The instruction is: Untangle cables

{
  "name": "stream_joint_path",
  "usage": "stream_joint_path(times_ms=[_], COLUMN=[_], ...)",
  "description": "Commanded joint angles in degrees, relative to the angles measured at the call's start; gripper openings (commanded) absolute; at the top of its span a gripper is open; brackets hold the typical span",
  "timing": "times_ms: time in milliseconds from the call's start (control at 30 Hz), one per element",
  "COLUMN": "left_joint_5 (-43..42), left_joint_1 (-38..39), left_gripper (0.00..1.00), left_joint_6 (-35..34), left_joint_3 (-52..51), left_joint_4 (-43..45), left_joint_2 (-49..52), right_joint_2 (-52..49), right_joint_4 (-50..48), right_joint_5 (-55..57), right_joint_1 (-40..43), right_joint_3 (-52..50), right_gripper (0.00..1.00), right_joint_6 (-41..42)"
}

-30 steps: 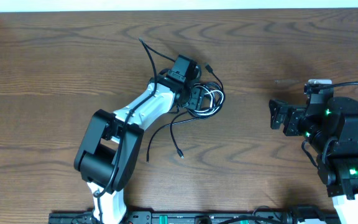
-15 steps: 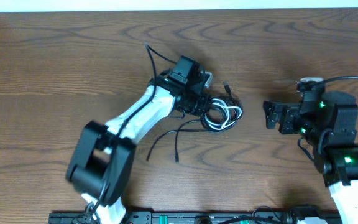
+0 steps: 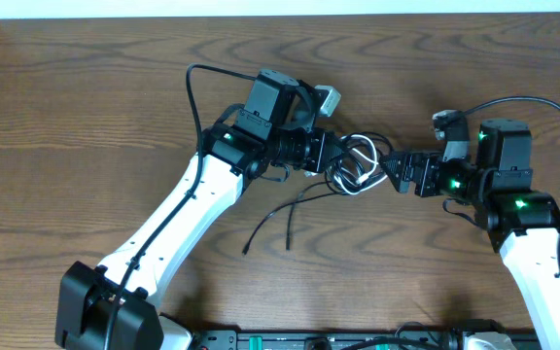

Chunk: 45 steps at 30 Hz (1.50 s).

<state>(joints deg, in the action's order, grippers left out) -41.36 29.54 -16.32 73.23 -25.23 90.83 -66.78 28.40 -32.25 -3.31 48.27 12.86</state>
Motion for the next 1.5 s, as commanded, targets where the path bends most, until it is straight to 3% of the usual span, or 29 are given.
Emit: stream_joint_path(times_ms=[0, 67, 233, 367, 467, 633, 833, 967, 1067, 1300, 1400, 1467], left_joint_5=[-4.07, -8.04, -9.62, -9.75, -10.49, -10.47, -10.51, -10.51, -10.49, -10.47, -10.45, -10.43], left_joint_1=[0.17, 0.17, 0.17, 0.17, 0.17, 0.17, 0.17, 0.17, 0.17, 0.17, 0.17, 0.17], left_gripper=[0.07, 0.07, 0.08, 0.07, 0.08, 0.07, 0.08, 0.07, 0.07, 0.07, 0.08, 0.07], left_joint_6=[-2.47, -2.89, -4.17, -4.94, -5.03, -5.05, -5.07, -5.09, -5.25, -5.22, -5.22, -5.2], left_joint_3=[0.17, 0.17, 0.17, 0.17, 0.17, 0.17, 0.17, 0.17, 0.17, 0.17, 0.17, 0.17], left_joint_4=[0.55, 1.84, 3.54, 3.54, 3.54, 3.56, 3.54, 3.52, 3.52, 3.52, 3.52, 3.52], left_joint_2=[-1.03, -1.03, -1.03, -1.03, -1.03, -1.03, -1.03, -1.03, -1.03, -1.03, -1.03, -1.03], right_joint_2=[0.02, 0.02, 0.02, 0.02, 0.02, 0.02, 0.02, 0.0, 0.02, 0.26, 0.66, 1.09], right_joint_4=[-1.27, -1.4, -1.46, -1.66, -2.86, -7.21, -6.49, -3.76, -0.52, 1.27, 3.15, 1.81], right_joint_5=[-6.27, -6.29, -6.4, -6.56, -8.85, -16.15, -16.02, -7.8, 2.97, 27.19, 33.86, 30.18], right_joint_1=[-0.55, -0.55, -0.55, -0.55, -0.55, -0.55, -1.03, -2.49, -3.02, -2.14, -0.26, 1.16], right_joint_3=[0.94, 0.94, 0.94, 0.94, 0.94, 0.94, 0.76, 0.72, 0.72, 0.83, 0.83, 0.85], right_gripper=[0.86, 0.75, 0.6, 0.3, 0.29, 0.41, 0.39, 0.25, 0.31, 0.22, 0.24, 0.32], right_joint_6=[1.07, 1.07, 1.07, 1.09, 1.97, 1.95, 1.86, 1.9, 1.95, 8.96, 15.06, 16.81])
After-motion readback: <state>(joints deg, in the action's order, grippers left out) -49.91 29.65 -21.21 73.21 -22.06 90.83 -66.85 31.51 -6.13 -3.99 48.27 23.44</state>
